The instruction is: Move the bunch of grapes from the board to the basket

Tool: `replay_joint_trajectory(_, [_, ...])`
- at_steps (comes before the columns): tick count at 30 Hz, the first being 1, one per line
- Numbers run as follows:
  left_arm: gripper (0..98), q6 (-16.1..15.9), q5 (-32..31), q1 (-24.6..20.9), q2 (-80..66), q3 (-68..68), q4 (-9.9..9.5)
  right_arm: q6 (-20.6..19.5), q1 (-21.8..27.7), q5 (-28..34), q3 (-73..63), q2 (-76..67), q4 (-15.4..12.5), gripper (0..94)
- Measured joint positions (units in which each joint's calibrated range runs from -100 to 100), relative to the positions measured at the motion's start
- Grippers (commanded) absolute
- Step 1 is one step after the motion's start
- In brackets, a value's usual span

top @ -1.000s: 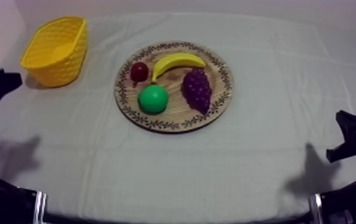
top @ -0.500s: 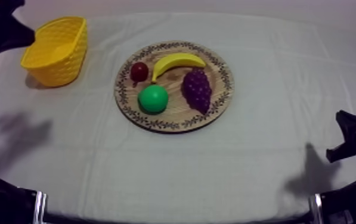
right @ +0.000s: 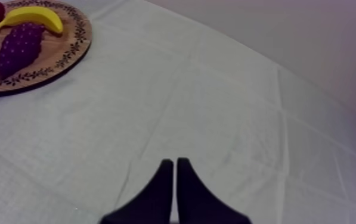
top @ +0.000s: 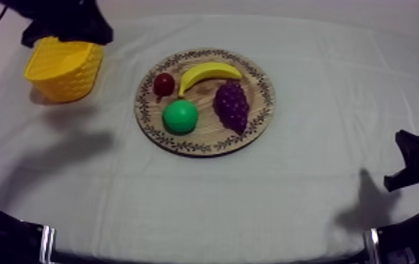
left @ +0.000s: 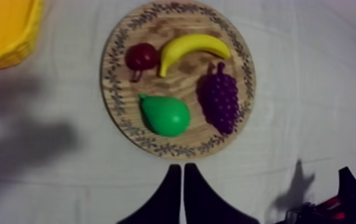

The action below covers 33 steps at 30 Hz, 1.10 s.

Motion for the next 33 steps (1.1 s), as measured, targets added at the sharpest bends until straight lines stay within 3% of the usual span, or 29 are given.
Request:
replay_joint_trajectory(13, [2.3,4.41,2.18,9.63,17.72,-17.78,-0.70,0.00,0.00,0.00,0.00,0.00,0.00,0.3])
replay_joint_trajectory(22, [5.0,4.70,5.45,13.50,28.67,-31.24,-1.06,0.00,0.00,0.00,0.00,0.00,0.00,0.3])
replay_joint_trajectory(26, [16.6,4.51,6.55,13.73,32.30,-35.95,-1.06,0.10,0.00,0.00,0.00,0.00,0.00,0.3])
replay_joint_trajectory(33, [52.0,4.32,7.10,13.26,35.34,-37.23,-1.06,0.00,0.00,0.00,0.00,0.00,0.00,0.3])
